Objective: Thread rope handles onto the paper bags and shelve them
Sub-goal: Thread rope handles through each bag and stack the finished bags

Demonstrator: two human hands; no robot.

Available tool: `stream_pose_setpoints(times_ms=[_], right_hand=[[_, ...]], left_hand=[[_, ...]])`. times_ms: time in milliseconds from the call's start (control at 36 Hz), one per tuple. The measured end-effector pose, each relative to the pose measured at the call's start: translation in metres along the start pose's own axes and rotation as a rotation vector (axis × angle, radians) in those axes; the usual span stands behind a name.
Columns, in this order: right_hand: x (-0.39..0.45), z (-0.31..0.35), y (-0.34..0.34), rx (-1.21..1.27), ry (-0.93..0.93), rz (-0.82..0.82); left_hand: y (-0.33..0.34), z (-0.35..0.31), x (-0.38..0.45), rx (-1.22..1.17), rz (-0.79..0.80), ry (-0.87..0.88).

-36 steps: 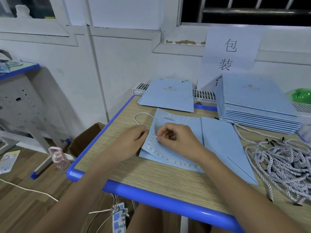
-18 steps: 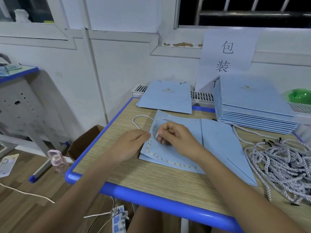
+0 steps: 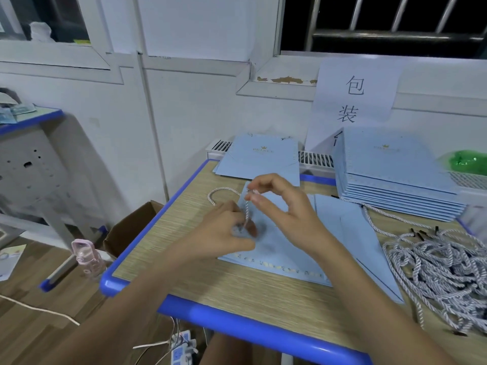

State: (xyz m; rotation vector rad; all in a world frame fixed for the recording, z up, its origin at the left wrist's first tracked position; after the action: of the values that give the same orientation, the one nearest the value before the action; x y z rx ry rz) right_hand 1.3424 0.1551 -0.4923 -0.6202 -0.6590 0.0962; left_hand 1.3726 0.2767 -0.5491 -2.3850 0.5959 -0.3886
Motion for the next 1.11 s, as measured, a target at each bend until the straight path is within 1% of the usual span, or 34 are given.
stream_pose_setpoints(times_ms=[28, 56, 83, 139, 167, 194, 222, 250, 306, 333, 361, 389, 417, 472, 500, 528, 556, 583, 611, 667, 750, 806, 861, 972, 1056, 1111], right_hand=[[-0.001, 0.000, 0.002, -0.121, -0.042, -0.001], [-0.001, -0.002, 0.002, -0.206, -0.071, -0.006], [-0.001, -0.006, 0.000, -0.247, -0.069, -0.022], [-0.002, -0.019, -0.010, -0.234, 0.013, -0.084], [-0.002, -0.027, -0.015, -0.223, 0.065, -0.110], [-0.003, -0.035, -0.018, -0.230, 0.112, -0.110], [-0.003, -0.042, -0.020, -0.256, 0.151, -0.080], [-0.004, -0.049, -0.021, -0.293, 0.182, -0.028], [-0.005, -0.059, -0.020, -0.376, 0.228, 0.102], [-0.006, -0.063, -0.019, -0.432, 0.241, 0.163], [-0.007, -0.066, -0.017, -0.493, 0.245, 0.211], [-0.008, -0.069, -0.015, -0.539, 0.243, 0.248], [-0.009, -0.071, -0.012, -0.559, 0.243, 0.277], [-0.010, -0.072, -0.008, -0.565, 0.248, 0.328], [-0.011, -0.072, -0.007, -0.584, 0.245, 0.354], [-0.013, -0.073, -0.005, -0.614, 0.242, 0.381], [-0.014, -0.074, -0.004, -0.637, 0.242, 0.409], [-0.017, -0.076, -0.002, -0.650, 0.258, 0.450], [-0.020, -0.079, 0.000, -0.653, 0.282, 0.501], [-0.026, -0.085, 0.003, -0.666, 0.320, 0.590], [-0.028, -0.088, 0.004, -0.685, 0.330, 0.637], [-0.028, -0.088, 0.005, -0.696, 0.329, 0.659], [-0.028, -0.086, 0.006, -0.719, 0.326, 0.686], [-0.032, -0.070, 0.004, -0.833, 0.307, 0.706], [-0.041, -0.048, -0.002, -0.941, 0.257, 0.673], [-0.050, -0.032, -0.003, -1.060, 0.208, 0.637]], left_hand=[[0.000, -0.003, 0.004, -0.035, -0.003, -0.015], [-0.002, -0.006, 0.008, -0.119, -0.024, -0.042], [-0.008, -0.006, 0.012, -0.219, -0.076, -0.104], [-0.029, 0.006, 0.020, -0.383, -0.253, -0.252], [-0.042, 0.016, 0.024, -0.423, -0.353, -0.306], [-0.056, 0.027, 0.026, -0.405, -0.443, -0.352], [-0.069, 0.038, 0.027, -0.324, -0.511, -0.394], [-0.081, 0.049, 0.027, -0.165, -0.541, -0.457], [-0.097, 0.067, 0.026, 0.209, -0.511, -0.555], [-0.100, 0.072, 0.027, 0.309, -0.476, -0.561], [-0.099, 0.077, 0.029, 0.337, -0.438, -0.539], [-0.097, 0.078, 0.030, 0.303, -0.417, -0.486], [-0.093, 0.075, 0.033, 0.236, -0.418, -0.386], [-0.082, 0.056, 0.035, 0.134, -0.408, -0.098], [-0.073, 0.047, 0.036, 0.109, -0.360, 0.017], [-0.063, 0.041, 0.037, 0.091, -0.289, 0.088], [-0.053, 0.036, 0.037, 0.084, -0.208, 0.122], [-0.046, 0.034, 0.039, 0.091, -0.151, 0.126], [-0.043, 0.033, 0.040, 0.114, -0.132, 0.113], [-0.047, 0.039, 0.043, 0.239, -0.160, 0.065], [-0.062, 0.056, 0.041, 0.478, -0.185, 0.005], [-0.073, 0.066, 0.038, 0.525, -0.204, -0.062], [-0.078, 0.067, 0.039, 0.550, -0.207, -0.089], [-0.078, 0.062, 0.048, 0.605, -0.171, -0.119], [-0.072, 0.052, 0.059, 0.626, -0.104, -0.120], [-0.062, 0.041, 0.069, 0.639, -0.057, -0.086]])
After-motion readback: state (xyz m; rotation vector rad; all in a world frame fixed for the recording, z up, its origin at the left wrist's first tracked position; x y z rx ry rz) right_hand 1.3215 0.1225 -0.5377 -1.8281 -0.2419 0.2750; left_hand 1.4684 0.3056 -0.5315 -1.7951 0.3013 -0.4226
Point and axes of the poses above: each hand's wrist, its own x-axis towards the middle knuckle, its own y-axis out of the palm, z = x × y, the point moved 6 cm from there along x, towards the middle knuckle, and after that the axes turned 12 degrees about -x, right-handed, at the moved point
